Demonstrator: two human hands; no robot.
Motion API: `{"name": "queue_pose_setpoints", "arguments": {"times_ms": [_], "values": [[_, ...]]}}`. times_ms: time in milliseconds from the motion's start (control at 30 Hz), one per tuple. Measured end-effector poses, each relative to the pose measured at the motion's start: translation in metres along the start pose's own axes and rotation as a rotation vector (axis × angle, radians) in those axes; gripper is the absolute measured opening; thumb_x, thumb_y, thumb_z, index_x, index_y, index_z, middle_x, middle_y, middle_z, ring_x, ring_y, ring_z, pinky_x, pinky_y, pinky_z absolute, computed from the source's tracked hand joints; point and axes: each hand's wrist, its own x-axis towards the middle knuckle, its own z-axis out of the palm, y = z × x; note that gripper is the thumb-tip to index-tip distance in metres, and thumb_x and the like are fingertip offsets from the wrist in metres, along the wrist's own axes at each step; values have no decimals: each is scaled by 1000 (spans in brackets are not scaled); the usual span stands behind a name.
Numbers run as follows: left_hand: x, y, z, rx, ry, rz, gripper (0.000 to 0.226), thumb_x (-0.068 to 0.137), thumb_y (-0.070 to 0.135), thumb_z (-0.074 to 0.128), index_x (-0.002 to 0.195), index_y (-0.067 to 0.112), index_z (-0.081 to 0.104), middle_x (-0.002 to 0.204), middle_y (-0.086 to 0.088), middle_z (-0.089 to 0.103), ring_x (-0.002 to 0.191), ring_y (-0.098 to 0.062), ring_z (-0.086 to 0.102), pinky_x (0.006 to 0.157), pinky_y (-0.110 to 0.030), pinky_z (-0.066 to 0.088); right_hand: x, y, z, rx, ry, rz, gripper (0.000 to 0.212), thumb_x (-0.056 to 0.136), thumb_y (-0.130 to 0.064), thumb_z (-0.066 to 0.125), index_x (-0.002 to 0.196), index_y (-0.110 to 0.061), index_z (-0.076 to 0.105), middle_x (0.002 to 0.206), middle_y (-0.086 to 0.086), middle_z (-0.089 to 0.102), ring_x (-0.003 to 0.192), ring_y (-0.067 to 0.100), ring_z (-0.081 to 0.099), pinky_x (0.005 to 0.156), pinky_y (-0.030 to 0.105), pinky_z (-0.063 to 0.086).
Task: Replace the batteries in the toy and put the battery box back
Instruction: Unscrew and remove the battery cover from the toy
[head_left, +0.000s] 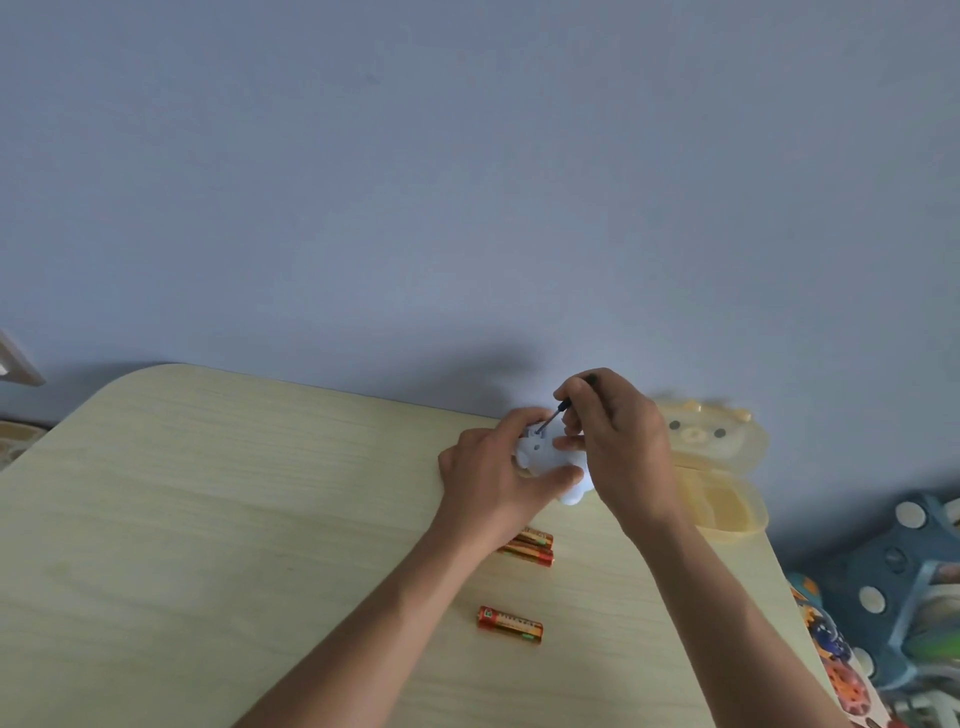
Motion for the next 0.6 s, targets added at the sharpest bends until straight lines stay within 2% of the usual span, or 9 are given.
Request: {"name": "queue_pose_setpoints", "arguments": {"times_ms": [67, 133, 200, 300, 400, 500, 600], "values": [[1, 0, 0, 4, -12, 1, 57, 81, 62, 72, 132, 50, 51, 110, 23, 66, 119, -10, 56, 97, -32, 25, 1, 0, 1, -42, -25, -15, 21, 98, -16, 53, 82, -16, 66, 71, -5, 64, 69, 8, 63, 58, 22, 55], [1, -1, 0, 6, -16, 0, 55, 82, 61, 72, 132, 49, 51, 108, 25, 63, 119, -11, 55, 96, -32, 24, 4, 0, 3, -71, -22, -35, 17, 96, -20, 58, 83, -17, 69, 83, -3, 65, 79, 9, 65, 58, 21, 54], [2, -1, 0, 7, -13, 3, 56, 82, 61, 73, 132, 48, 51, 109, 24, 65, 120, -12, 56, 96, -32, 24, 6, 0, 4, -47, 14, -28, 11, 91, -25, 68, 85, -18, 74, 89, -4, 69, 83, 9, 68, 67, 25, 57], [2, -1, -1, -1, -16, -4, 58, 81, 58, 75, 133, 48, 52, 111, 25, 64, 122, -13, 55, 97, -32, 24, 7, -3, 4, 120, 53, 61, 6, 86, -18, 74, 90, -20, 78, 81, -3, 76, 78, 16, 73, 76, 43, 62], [1, -1, -1, -2, -21, 3, 60, 79, 60, 74, 134, 48, 53, 109, 27, 62, 121, -13, 55, 98, -32, 24, 5, -3, 1, 137, 66, 31, 19, 88, -9, 68, 97, -24, 75, 79, 1, 75, 76, 15, 73, 75, 47, 62], [1, -1, 0, -2, -24, 5, 64, 73, 66, 66, 133, 48, 53, 109, 25, 64, 121, -13, 56, 97, -32, 24, 2, -5, 2, 145, 30, 5, 17, 93, -10, 61, 94, -24, 71, 82, 1, 75, 82, 19, 72, 74, 50, 61], [3, -2, 1, -9, -35, 8, 65, 71, 69, 63, 132, 49, 52, 111, 22, 68, 121, -13, 57, 98, -34, 25, 4, -6, 5, 157, 49, -5, 11, 91, -14, 67, 89, -22, 75, 82, 1, 71, 79, 20, 71, 74, 50, 60]]}}
